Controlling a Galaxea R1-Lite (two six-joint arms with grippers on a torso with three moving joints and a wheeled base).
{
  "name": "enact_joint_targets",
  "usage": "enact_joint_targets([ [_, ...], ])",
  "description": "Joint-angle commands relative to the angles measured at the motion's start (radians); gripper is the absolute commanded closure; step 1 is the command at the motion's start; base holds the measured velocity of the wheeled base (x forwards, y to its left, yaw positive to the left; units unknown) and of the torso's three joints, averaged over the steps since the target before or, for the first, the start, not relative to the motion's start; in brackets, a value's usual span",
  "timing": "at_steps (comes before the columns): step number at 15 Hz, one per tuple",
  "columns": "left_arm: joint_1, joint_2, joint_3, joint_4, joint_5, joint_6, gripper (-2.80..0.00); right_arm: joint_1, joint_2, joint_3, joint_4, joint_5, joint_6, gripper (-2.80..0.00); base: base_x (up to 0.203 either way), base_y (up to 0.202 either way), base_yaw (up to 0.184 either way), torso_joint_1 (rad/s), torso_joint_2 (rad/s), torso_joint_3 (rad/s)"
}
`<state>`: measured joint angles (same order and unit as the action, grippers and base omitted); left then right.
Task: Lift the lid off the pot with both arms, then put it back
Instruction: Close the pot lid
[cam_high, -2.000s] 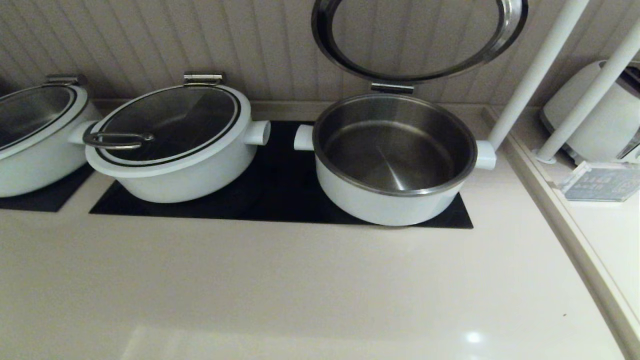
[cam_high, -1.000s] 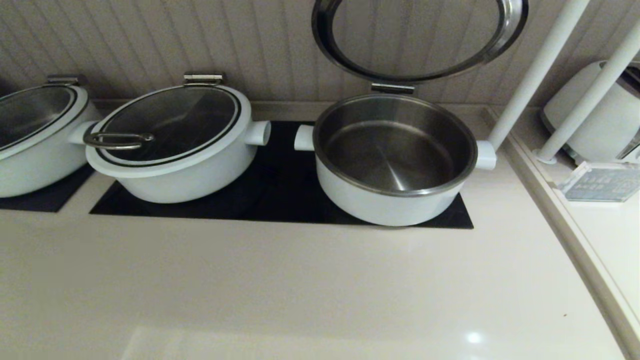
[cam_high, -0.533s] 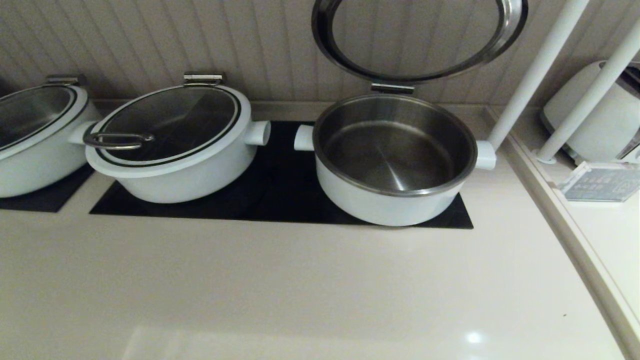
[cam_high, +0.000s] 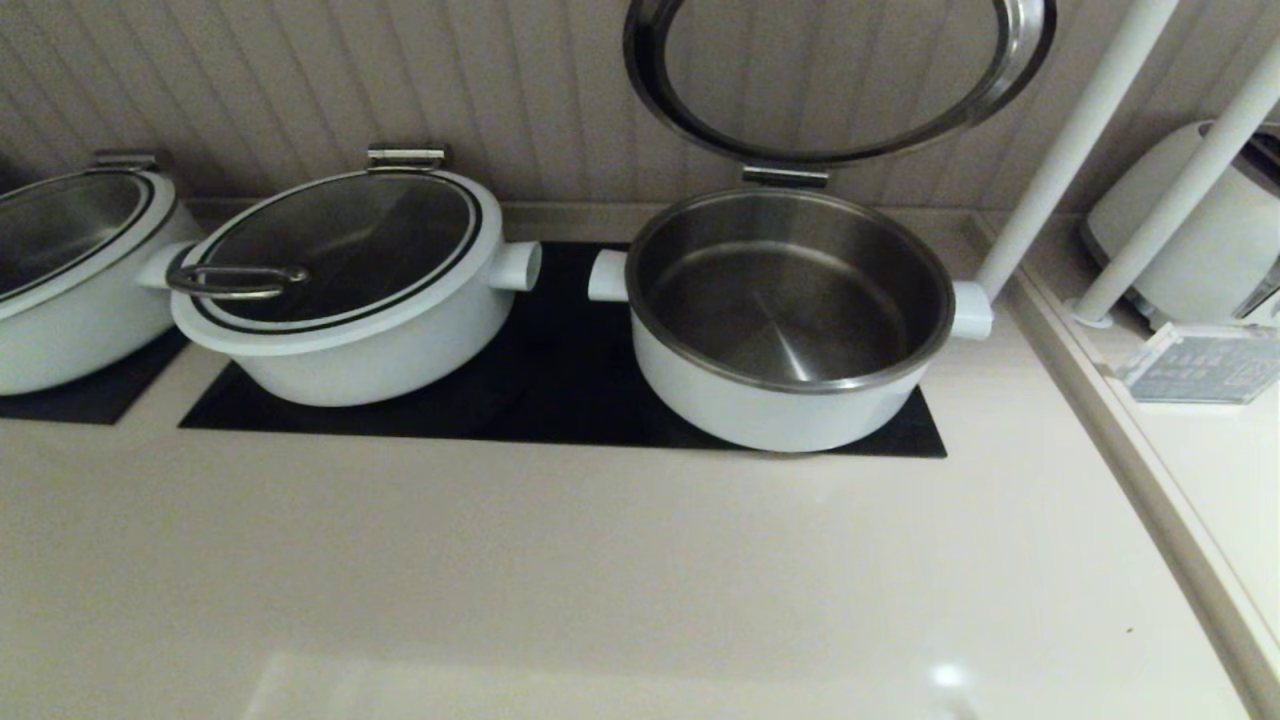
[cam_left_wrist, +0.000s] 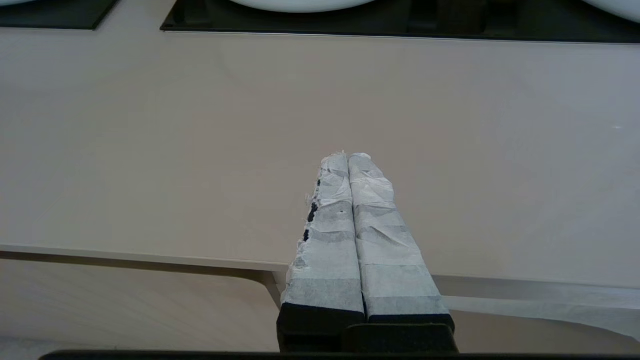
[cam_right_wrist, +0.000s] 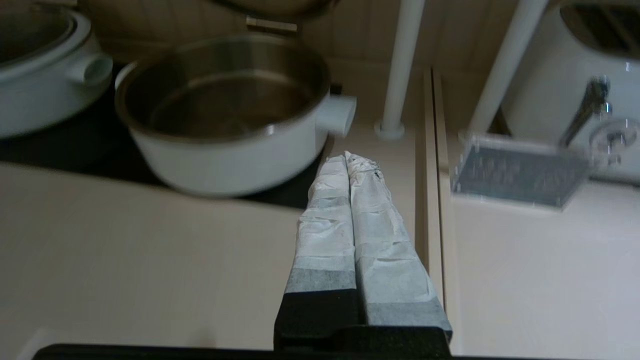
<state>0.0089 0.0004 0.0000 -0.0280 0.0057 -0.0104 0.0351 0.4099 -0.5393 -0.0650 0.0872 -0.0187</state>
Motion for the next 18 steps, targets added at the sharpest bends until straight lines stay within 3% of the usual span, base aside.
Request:
enact_joint_targets([
  [1,0.000,0.000,0.000,-0.001,0.000,0.000,0.00,0.004,0.239,-0.070,-0.075,0.002,0.000,0.00,0.000,0.000,0.000,0.000,0.00,0.000],
  [8,0.000,0.000,0.000,-0.001,0.000,0.000,0.00,0.004,0.881,-0.647,-0.381,0.098,-0.003,0.00,0.000,0.000,0.000,0.000,0.00,0.000],
  [15,0.000,0.000,0.000,-0.001,0.000,0.000,0.00,-0.002,1.236,-1.148,-0.429,0.173,-0.004,0.00,0.000,0.000,0.000,0.000,0.00,0.000],
  [18,0.000,0.000,0.000,-0.001,0.000,0.000,0.00,-0.024,1.314,-1.255,-0.417,0.290,-0.016,0.00,0.000,0.000,0.000,0.000,0.00,0.000],
])
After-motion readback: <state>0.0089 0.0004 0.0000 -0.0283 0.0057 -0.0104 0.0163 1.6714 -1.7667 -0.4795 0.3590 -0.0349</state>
